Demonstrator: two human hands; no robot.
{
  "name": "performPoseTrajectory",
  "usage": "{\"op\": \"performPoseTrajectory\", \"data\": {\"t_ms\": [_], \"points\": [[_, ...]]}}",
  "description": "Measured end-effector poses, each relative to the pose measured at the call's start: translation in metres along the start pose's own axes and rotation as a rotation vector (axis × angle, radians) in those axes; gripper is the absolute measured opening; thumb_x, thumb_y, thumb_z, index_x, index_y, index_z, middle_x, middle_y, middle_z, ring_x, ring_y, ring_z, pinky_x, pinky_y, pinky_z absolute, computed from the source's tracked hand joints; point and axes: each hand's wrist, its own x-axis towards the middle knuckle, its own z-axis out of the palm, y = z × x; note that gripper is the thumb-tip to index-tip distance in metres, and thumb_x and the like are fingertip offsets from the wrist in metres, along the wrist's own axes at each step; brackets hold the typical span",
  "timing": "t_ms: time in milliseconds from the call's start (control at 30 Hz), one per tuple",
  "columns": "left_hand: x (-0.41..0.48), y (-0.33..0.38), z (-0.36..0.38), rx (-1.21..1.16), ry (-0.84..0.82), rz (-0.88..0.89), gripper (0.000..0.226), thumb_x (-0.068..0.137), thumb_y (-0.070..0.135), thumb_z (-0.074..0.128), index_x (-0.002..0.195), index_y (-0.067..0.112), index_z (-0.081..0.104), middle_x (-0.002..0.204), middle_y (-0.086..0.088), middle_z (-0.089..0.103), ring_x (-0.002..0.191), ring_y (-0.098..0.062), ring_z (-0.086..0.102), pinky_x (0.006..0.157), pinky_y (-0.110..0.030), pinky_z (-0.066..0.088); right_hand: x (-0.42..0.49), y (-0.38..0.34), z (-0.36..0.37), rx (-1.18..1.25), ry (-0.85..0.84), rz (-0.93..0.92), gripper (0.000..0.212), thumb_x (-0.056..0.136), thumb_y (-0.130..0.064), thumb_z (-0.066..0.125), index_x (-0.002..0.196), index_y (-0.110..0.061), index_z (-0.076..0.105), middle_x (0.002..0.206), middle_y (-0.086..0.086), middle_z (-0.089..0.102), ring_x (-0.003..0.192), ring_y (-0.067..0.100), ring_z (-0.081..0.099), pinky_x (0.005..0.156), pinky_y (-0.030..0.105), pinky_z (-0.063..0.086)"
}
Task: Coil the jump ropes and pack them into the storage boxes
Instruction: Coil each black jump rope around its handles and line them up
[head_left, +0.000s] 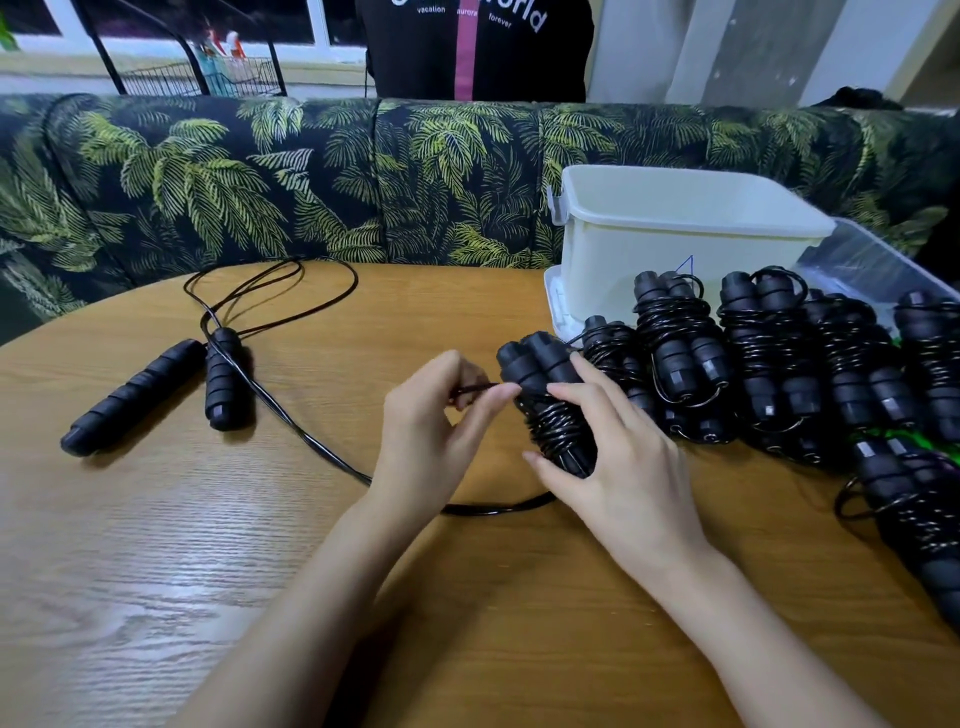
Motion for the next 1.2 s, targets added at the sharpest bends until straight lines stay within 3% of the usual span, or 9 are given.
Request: {"op": "performPoseTrajectory", "data": {"t_ms": [167, 300, 500, 633, 767, 967, 1033, 1100, 1200], "points": [[0.004, -0.002, -0.002, -0.296, 0.088, -0.387, 0.057, 0.087, 0.040, 0.068, 0.063, 0.005, 0.031, 0.061, -0.027, 0.039, 0.066, -0.021, 0.058, 0.064, -0.046, 0.054, -0.001, 0.004, -0.003, 0.008, -0.023, -0.224, 0.062, 0.073, -0.032, 0.084, 0.129, -0.022, 0.061, 0.149, -0.007, 0.048, 0.110, 0.017, 0.062, 0.075, 0.036, 0.060], [0.008, -0.001, -0.006, -0.388, 0.033, -0.489, 0.046, 0.093, 0.021, 0.067, 0.062, -0.001, 0.041, 0.061, -0.010, 0.042, 0.064, -0.011, 0.061, 0.058, -0.021, 0.053, -0.003, 0.009, -0.004, -0.005, 0.005, -0.319, 0.063, 0.075, -0.026, 0.084, 0.132, -0.018, 0.061, 0.147, -0.005, 0.051, 0.106, 0.021, 0.063, 0.074, 0.036, 0.060], [0.015, -0.007, -0.013, -0.802, -0.087, -0.892, 0.029, 0.078, 0.032, 0.069, 0.073, 0.009, 0.053, 0.062, -0.002, 0.056, 0.057, -0.009, 0.053, 0.062, -0.021, 0.051, -0.004, 0.004, 0.001, -0.038, 0.053, -0.363, 0.066, 0.078, -0.026, 0.081, 0.139, -0.015, 0.056, 0.146, -0.003, 0.052, 0.103, 0.023, 0.064, 0.072, 0.038, 0.060], [0.010, 0.006, 0.003, -1.148, 0.142, -1.212, 0.026, 0.088, 0.009, 0.063, 0.062, 0.009, 0.068, 0.057, 0.002, 0.057, 0.048, -0.002, 0.055, 0.050, -0.013, 0.051, -0.006, 0.000, 0.001, -0.031, 0.099, -0.266, 0.067, 0.078, -0.029, 0.080, 0.139, -0.016, 0.057, 0.145, -0.007, 0.053, 0.103, 0.016, 0.064, 0.080, 0.031, 0.058], [0.000, 0.019, 0.018, -1.031, 0.263, -0.937, 0.029, 0.092, 0.007, 0.062, 0.066, 0.011, 0.050, 0.062, 0.003, 0.054, 0.060, -0.004, 0.057, 0.066, -0.015, 0.053, -0.002, -0.003, 0.005, 0.100, 0.087, -0.070, 0.069, 0.073, -0.036, 0.075, 0.139, -0.023, 0.057, 0.143, -0.015, 0.053, 0.114, 0.006, 0.061, 0.094, 0.022, 0.049], [-0.013, 0.004, 0.018, 0.155, 0.126, 0.041, 0.024, 0.097, 0.018, 0.060, 0.078, 0.006, 0.067, 0.063, 0.005, 0.055, 0.059, -0.012, 0.049, 0.060, -0.009, 0.035, 0.000, -0.001, 0.009, 0.276, 0.038, 0.099, 0.074, 0.070, -0.037, 0.078, 0.139, -0.031, 0.055, 0.137, -0.034, 0.046, 0.119, -0.017, 0.047, 0.098, 0.004, 0.036], [-0.009, -0.001, 0.013, 0.163, 0.040, -0.015, 0.035, 0.096, 0.034, 0.057, 0.074, 0.008, 0.064, 0.061, 0.008, 0.054, 0.060, -0.011, 0.053, 0.058, -0.009, 0.037, -0.002, 0.004, 0.008, 0.156, 0.017, 0.078, 0.078, 0.072, -0.039, 0.081, 0.143, -0.031, 0.050, 0.144, -0.028, 0.045, 0.120, -0.004, 0.054, 0.096, 0.019, 0.048], [-0.002, -0.001, 0.004, -0.011, -0.013, -0.305, 0.045, 0.087, 0.057, 0.056, 0.089, 0.014, 0.071, 0.077, 0.009, 0.069, 0.075, -0.004, 0.066, 0.066, -0.015, 0.047, -0.003, 0.007, 0.005, -0.007, 0.013, 0.041, 0.084, 0.072, -0.042, 0.082, 0.147, -0.028, 0.046, 0.149, -0.017, 0.045, 0.118, 0.011, 0.061, 0.084, 0.032, 0.057], [0.008, -0.008, -0.007, -0.426, -0.126, -0.677, 0.051, 0.084, 0.055, 0.068, 0.116, 0.015, 0.069, 0.109, 0.003, 0.074, 0.106, -0.008, 0.068, 0.085, -0.020, 0.052, -0.005, 0.005, 0.004, -0.155, -0.003, -0.074, 0.088, 0.069, -0.044, 0.082, 0.147, -0.024, 0.046, 0.150, -0.006, 0.046, 0.106, 0.018, 0.066, 0.061, 0.031, 0.058]]}}
